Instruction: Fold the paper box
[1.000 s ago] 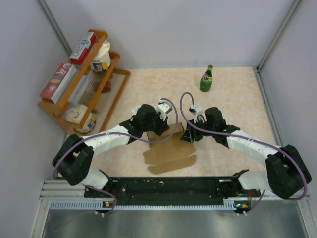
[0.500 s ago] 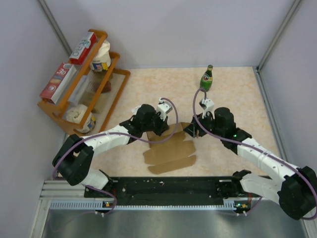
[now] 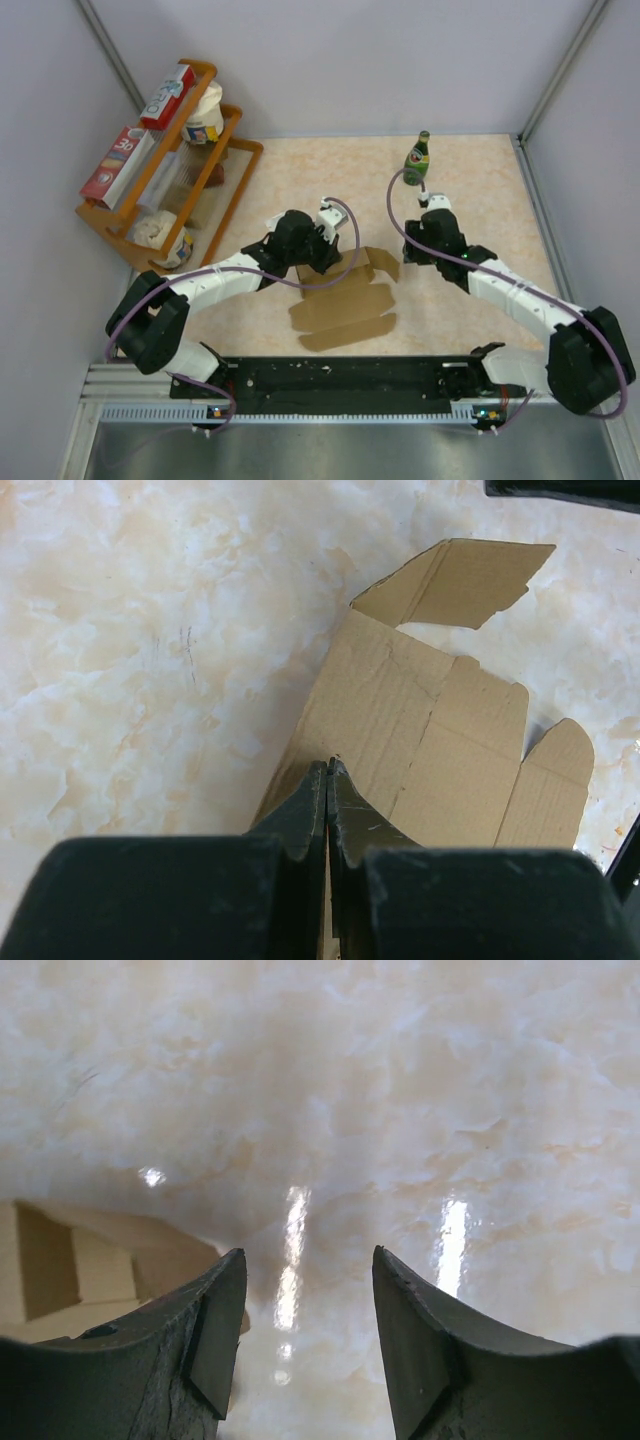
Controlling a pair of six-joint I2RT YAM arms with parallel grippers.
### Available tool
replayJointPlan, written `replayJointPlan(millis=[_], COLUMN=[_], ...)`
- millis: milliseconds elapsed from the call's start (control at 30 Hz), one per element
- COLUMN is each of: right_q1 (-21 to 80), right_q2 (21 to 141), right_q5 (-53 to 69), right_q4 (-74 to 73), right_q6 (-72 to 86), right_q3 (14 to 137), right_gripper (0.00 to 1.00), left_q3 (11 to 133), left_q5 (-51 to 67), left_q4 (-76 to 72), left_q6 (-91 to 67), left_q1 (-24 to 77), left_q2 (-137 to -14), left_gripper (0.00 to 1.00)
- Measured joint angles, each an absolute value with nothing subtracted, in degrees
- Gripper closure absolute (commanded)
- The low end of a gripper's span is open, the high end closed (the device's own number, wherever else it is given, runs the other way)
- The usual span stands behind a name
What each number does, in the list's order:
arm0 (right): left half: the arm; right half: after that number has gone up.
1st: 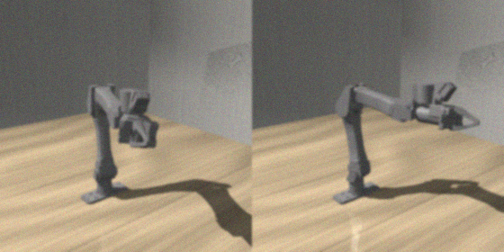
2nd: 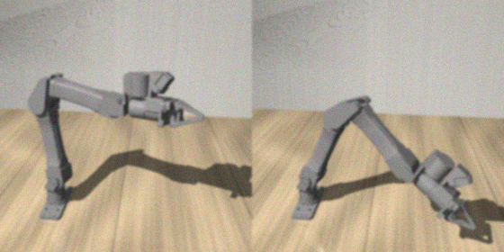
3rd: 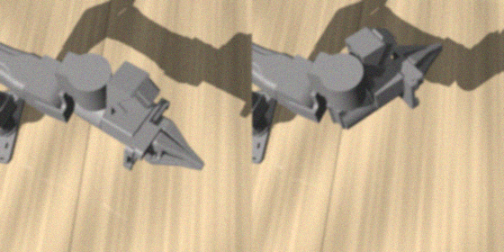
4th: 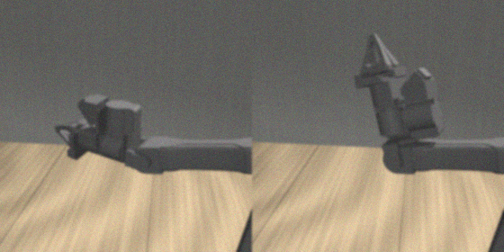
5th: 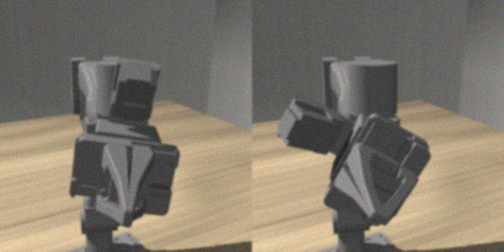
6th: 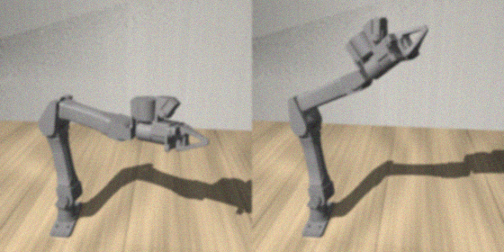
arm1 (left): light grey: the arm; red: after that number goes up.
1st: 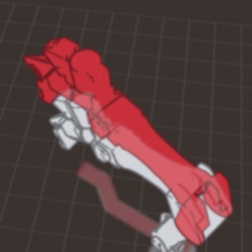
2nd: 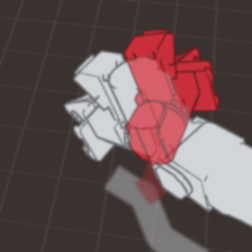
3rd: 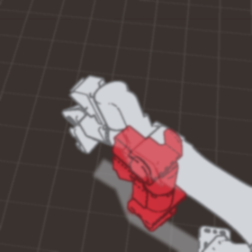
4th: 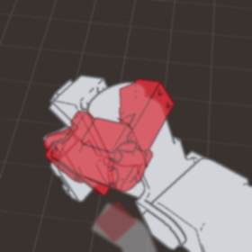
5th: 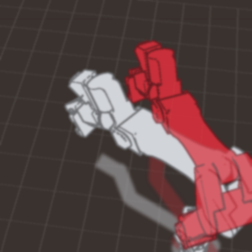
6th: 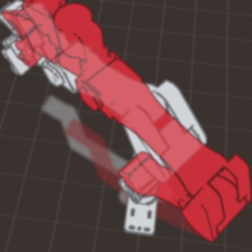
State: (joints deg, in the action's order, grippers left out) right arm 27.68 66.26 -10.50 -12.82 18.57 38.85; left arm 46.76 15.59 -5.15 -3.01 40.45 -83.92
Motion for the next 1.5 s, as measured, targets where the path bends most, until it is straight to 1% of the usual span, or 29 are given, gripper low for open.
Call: replayJointPlan(millis=[133,300,600,900,1200,1500], right_q1=[26.7,26.4,26.4,26.4,26.4,26.4], right_q2=[72.9,77.6,78.7,78.3,78.3,78.3], right_q5=[-13.6,-13.1,1.2,14.0,21.5,24.4], right_q4=[-13.3,-12.6,-10.7,-9.4,-9.4,-6.8], right_q6=[18.5,16.2,6.9,3.5,2.3,2.3], right_q3=[42.8,45.2,45.4,45.3,44.5,39.7], right_gripper=[0.54,0.55,0.61,0.62,0.63,0.61], left_q3=[46.8,46.8,46.8,46.8,46.8,47.0], left_q5=[15.6,15.6,15.6,15.6,15.6,15.5], left_q4=[-5.1,-5.1,-5.1,-5.1,-5.1,-5.1], left_q6=[-3.0,-3.0,-3.0,-3.0,-3.0,-2.9], left_q1=[40.5,40.5,40.5,40.5,40.5,40.6], left_q2=[-83.9,-83.9,-83.9,-83.9,-84.1,-84.2], left_gripper=[1.0,1.0,1.0,1.0,1.0,1.0])
